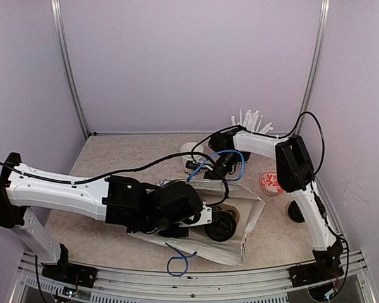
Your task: Pack the takeout coffee
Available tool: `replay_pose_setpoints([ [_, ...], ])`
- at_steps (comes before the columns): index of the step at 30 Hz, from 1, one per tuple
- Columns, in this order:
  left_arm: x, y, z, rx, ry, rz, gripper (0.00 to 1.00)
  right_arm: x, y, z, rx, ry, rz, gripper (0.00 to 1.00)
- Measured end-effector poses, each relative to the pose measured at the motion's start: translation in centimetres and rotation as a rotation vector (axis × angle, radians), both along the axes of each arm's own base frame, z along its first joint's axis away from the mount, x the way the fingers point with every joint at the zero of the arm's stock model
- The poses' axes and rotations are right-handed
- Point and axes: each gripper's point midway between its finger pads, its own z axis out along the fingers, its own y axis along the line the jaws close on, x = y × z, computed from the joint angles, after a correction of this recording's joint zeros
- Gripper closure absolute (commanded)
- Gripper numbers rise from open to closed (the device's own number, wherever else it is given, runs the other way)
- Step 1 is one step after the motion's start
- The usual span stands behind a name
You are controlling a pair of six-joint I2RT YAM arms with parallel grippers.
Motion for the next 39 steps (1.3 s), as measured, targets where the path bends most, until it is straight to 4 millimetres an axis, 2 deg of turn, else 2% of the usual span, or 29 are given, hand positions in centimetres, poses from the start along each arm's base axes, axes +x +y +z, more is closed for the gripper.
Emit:
replay_pose_setpoints([
  [3,-0.1,-0.1,-0.1,0.001,-0.004,-0.009,0.55,-1.1,0.1,-0.6,-0.004,0.031,0.014,0.35],
  [17,-1.6,0.1,-0.4,0.037,-0.006,-0.034,0.55,-4.6,2.0,-0.6,0.048,0.108,0.091,0.38],
  [23,-3.5,1.6,-1.5,0.097,0.032,-0.017,0.56,-6.5,3.0,-0.6,0.064,0.145,0.131,0.35],
  [26,-3.9,2.2,-1.6,0.109,0.047,0.004,0.57,-6.9,3.2,-0.6,0.063,0.148,0.142,0.28],
  [31,-4.3,2.4,-1.5,0.099,0.061,0.028,0.58,-5.9,2.9,-0.3,0.055,0.123,0.129,0.24],
  [39,-4.3,2.5,-1.5,0.090,0.062,0.047,0.58,-0.4,1.1,1.9,0.029,-0.020,0.050,0.24],
])
